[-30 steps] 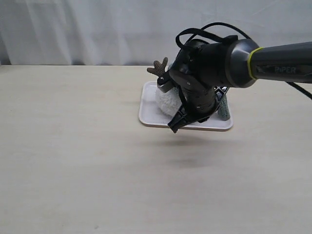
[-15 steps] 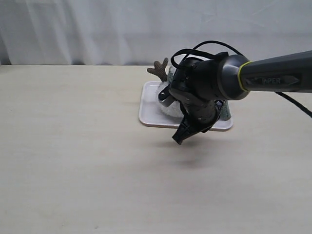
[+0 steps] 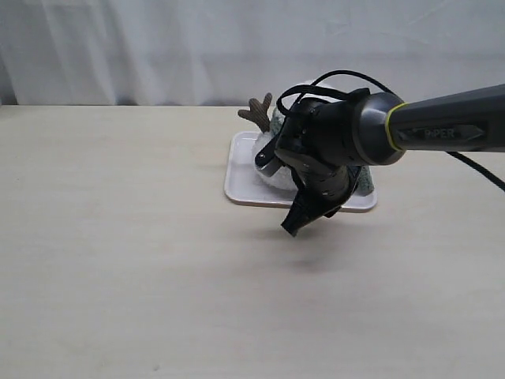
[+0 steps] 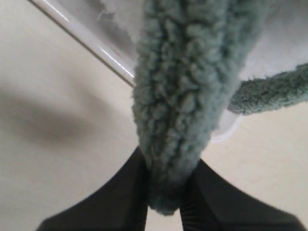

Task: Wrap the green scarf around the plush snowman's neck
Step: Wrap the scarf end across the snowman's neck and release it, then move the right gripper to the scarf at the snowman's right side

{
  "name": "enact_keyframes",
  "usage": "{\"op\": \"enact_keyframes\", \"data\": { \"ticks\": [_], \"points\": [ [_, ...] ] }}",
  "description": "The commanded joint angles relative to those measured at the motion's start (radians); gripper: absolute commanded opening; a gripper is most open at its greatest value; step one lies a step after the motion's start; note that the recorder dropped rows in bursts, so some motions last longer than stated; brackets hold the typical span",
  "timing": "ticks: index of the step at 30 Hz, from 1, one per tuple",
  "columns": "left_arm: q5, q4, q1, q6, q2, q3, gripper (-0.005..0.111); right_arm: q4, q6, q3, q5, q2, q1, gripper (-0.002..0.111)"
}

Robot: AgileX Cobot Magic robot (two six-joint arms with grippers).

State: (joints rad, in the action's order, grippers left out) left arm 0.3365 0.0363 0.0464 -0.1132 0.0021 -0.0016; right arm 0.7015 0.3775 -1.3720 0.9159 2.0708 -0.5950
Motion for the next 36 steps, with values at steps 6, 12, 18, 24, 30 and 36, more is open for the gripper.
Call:
{"op": "enact_keyframes", "data": {
  "ticks": [6,12,18,24,30,36],
  "points": [
    [-0.014,0.002,-0.001,0.003,-0.002,0.002,0.0,-0.006,-0.028,0.005,0.0,-0.006,0.0,0.034],
    [-0.014,0.002,-0.001,0.003,-0.002,0.002,0.0,-0.136,-0.143,0.003,0.059,-0.056,0.0,0.063],
    [-0.014,0.002,-0.001,0.003,-0.002,0.002,0.0,-0.17,-0.182,0.003,0.167,-0.141,0.002,0.066],
    [-0.014,0.002,-0.001,0.003,-0.002,0.002,0.0,-0.17,-0.096,0.003,0.094,-0.274,0.043,0.064],
    [-0.014,0.002,-0.001,0.003,-0.002,0.002,0.0,-0.402,-0.19,0.08,-0.169,-0.361,0.271,0.064],
    [-0.013,0.002,-0.001,0.003,-0.002,0.002,0.0,-0.713,-0.499,0.352,-0.722,-0.359,0.452,0.064]
  ]
}}
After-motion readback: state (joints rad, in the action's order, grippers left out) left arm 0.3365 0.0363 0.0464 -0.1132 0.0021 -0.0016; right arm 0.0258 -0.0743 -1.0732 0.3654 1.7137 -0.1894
